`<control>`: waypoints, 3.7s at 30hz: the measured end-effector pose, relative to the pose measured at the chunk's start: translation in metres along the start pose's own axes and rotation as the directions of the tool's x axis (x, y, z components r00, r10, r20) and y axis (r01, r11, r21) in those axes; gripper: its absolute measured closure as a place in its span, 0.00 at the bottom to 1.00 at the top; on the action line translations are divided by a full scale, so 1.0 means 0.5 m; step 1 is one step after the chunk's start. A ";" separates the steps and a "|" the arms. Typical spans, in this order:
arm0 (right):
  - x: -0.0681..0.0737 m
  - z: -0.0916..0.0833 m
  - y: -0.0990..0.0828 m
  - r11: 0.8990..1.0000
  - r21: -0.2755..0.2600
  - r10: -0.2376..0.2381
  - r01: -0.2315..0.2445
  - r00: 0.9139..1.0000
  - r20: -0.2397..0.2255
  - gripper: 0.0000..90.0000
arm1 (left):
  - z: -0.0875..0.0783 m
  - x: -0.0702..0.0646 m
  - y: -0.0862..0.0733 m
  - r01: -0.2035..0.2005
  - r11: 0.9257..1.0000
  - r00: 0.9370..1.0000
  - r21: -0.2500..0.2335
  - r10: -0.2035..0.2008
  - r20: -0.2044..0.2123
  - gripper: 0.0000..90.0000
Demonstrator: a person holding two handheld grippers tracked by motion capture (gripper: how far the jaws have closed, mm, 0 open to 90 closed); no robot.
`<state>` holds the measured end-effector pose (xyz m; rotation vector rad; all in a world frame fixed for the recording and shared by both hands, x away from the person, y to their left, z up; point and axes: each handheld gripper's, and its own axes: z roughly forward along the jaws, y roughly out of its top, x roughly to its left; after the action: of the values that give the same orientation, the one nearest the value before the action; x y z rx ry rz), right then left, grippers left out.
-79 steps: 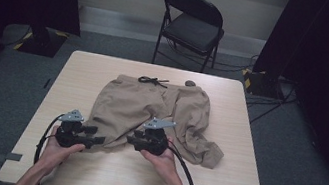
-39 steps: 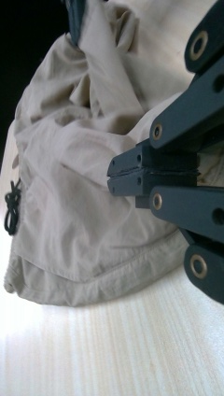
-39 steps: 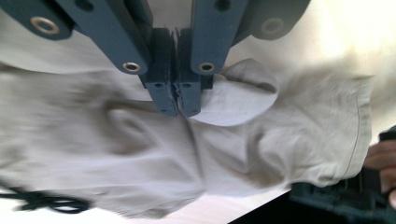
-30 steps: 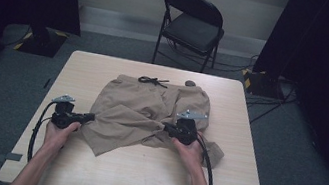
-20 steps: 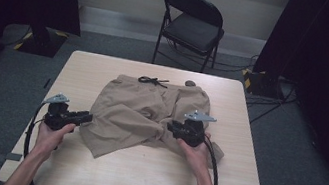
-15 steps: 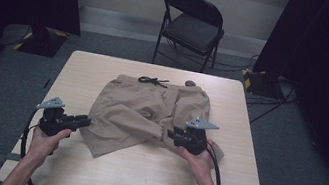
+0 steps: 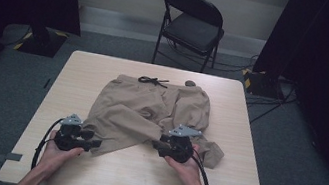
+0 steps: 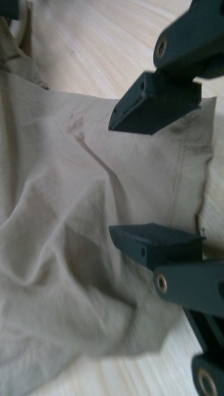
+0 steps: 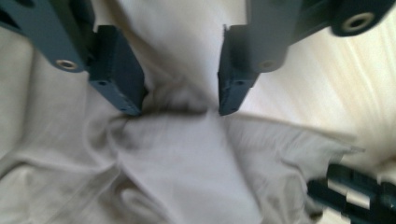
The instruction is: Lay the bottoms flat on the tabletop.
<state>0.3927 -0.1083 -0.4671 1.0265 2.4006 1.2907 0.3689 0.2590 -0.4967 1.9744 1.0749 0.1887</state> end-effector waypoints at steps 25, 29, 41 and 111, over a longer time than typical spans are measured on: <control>-0.097 -0.031 0.043 0.990 -0.095 0.113 -0.108 0.992 0.050 0.75 | -0.008 0.033 -0.005 0.008 0.999 0.997 -0.045 -0.012 -0.073 0.46; -0.075 -0.046 0.048 0.992 -0.102 0.079 -0.077 0.997 0.011 0.71 | -0.009 0.040 -0.004 0.015 0.999 0.996 -0.051 -0.020 -0.088 0.46; -0.041 0.003 0.052 0.997 -0.059 0.041 -0.042 0.999 -0.018 0.69 | -0.043 0.086 -0.017 0.065 0.995 0.990 -0.075 -0.074 -0.122 0.49; 0.082 -0.031 -0.001 0.999 -0.011 -0.036 0.034 0.987 -0.156 0.95 | -0.084 0.051 -0.007 0.061 0.991 0.996 -0.123 -0.069 -0.065 0.97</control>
<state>0.3549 -0.0906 -0.4534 0.9076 2.5121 1.4167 0.3620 0.3044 -0.4796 1.8341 1.1436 0.2821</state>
